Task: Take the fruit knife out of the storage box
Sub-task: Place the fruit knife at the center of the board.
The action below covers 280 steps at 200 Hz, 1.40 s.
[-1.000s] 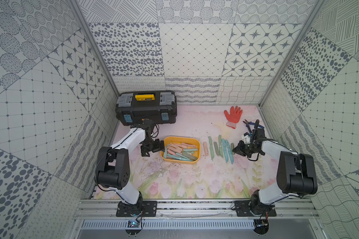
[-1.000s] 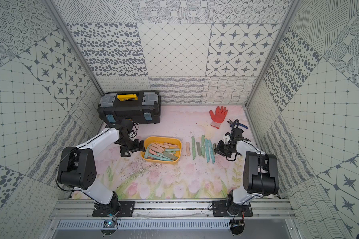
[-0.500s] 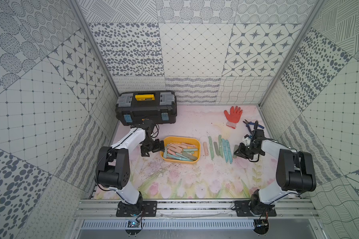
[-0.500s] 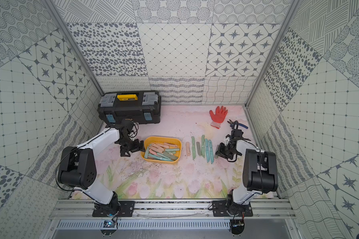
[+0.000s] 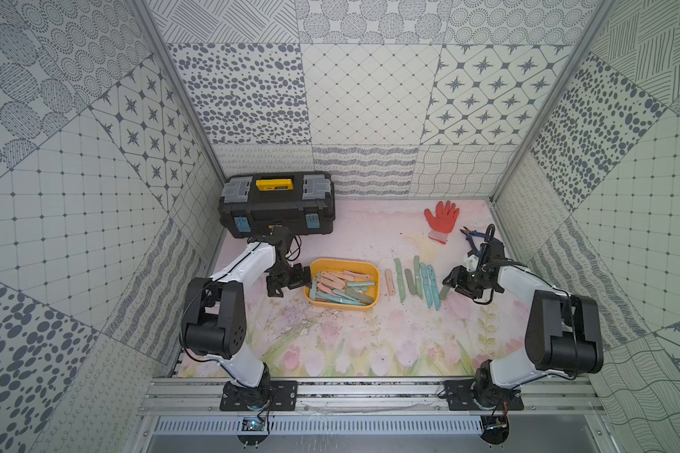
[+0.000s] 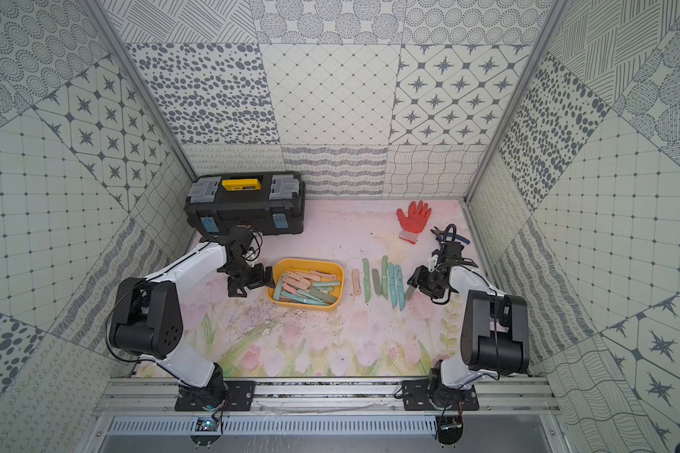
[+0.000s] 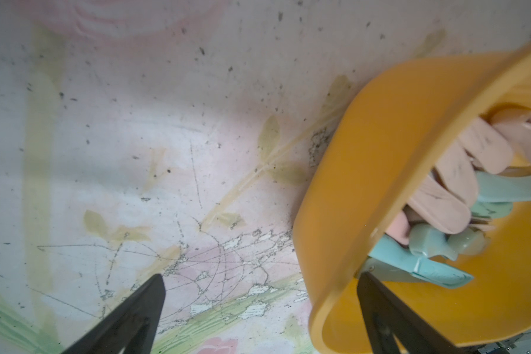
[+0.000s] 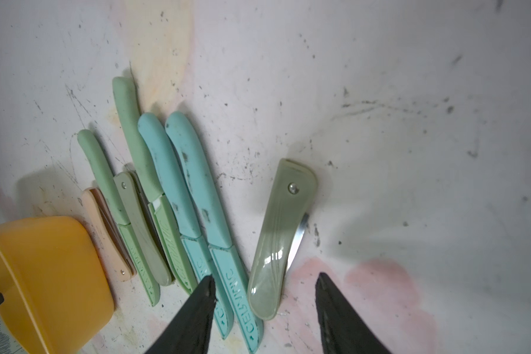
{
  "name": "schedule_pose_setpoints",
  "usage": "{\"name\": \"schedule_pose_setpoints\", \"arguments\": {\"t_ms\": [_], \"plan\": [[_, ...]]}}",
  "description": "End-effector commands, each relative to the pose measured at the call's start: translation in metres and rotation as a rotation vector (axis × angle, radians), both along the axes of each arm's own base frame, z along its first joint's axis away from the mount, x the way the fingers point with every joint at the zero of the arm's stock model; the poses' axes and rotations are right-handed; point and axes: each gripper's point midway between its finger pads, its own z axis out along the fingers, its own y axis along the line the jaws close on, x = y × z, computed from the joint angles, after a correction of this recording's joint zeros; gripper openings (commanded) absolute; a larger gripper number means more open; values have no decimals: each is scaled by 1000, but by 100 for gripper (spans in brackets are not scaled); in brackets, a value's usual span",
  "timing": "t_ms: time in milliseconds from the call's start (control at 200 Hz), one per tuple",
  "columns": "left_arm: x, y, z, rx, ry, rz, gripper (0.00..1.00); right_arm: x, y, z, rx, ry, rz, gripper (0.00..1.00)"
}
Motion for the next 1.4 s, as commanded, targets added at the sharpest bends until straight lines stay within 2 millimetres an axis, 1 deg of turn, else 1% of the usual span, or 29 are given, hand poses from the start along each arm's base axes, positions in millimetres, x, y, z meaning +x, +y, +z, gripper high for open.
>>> {"name": "schedule_pose_setpoints", "arguments": {"t_ms": [0,135,235,385,600,730,880,1026,1071,1131,1136,1156,1216,1231,1251,1256,1261,1281,1286,1291,1311,1356,1396], "plan": [[-6,4,0,26,27,-15,98,13,2,-1,1,-12,-8,55],[-5,4,-1,28,27,-13,98,14,0,-7,-15,2,-10,56],[-5,3,-1,26,28,-14,98,17,6,-11,18,4,-6,56],[-6,4,-1,29,31,-14,98,26,16,-12,55,-15,1,56],[-6,4,-2,30,32,-13,98,37,22,-11,56,-25,14,56],[-5,4,-2,31,32,-14,98,38,22,-12,47,-19,13,56],[-6,4,-2,31,34,-14,98,38,19,-3,32,-57,-2,56],[-5,4,-2,32,35,-15,98,44,17,23,14,-125,-13,56],[-6,4,-2,34,34,-14,98,47,21,36,14,-167,3,56],[-5,5,-1,35,29,-12,98,51,34,62,-9,-248,55,56],[-5,5,-1,35,28,-12,98,51,38,66,-16,-263,67,56],[-5,5,-1,38,27,-12,98,52,42,72,-29,-280,84,56],[-3,6,1,40,15,-11,98,53,60,101,-114,-376,150,62],[-3,6,1,42,15,-11,98,53,72,111,-131,-416,189,63],[-3,6,1,43,14,-10,98,53,80,119,-141,-444,216,63],[-3,6,1,42,13,-10,98,53,85,124,-148,-464,231,63],[-3,6,1,42,13,-9,98,53,85,124,-148,-464,231,63],[-3,6,1,42,14,-9,98,53,98,135,-150,-505,273,64],[-3,6,2,43,14,-9,98,53,98,135,-150,-505,273,64],[-3,6,2,42,12,-9,98,53,104,139,-147,-521,292,65],[-3,6,1,42,14,-9,98,52,117,149,-130,-553,331,65],[-4,6,0,43,23,-9,98,51,144,163,-96,-605,419,66],[-5,7,-1,45,25,-9,98,48,168,173,-70,-639,499,66]]}}
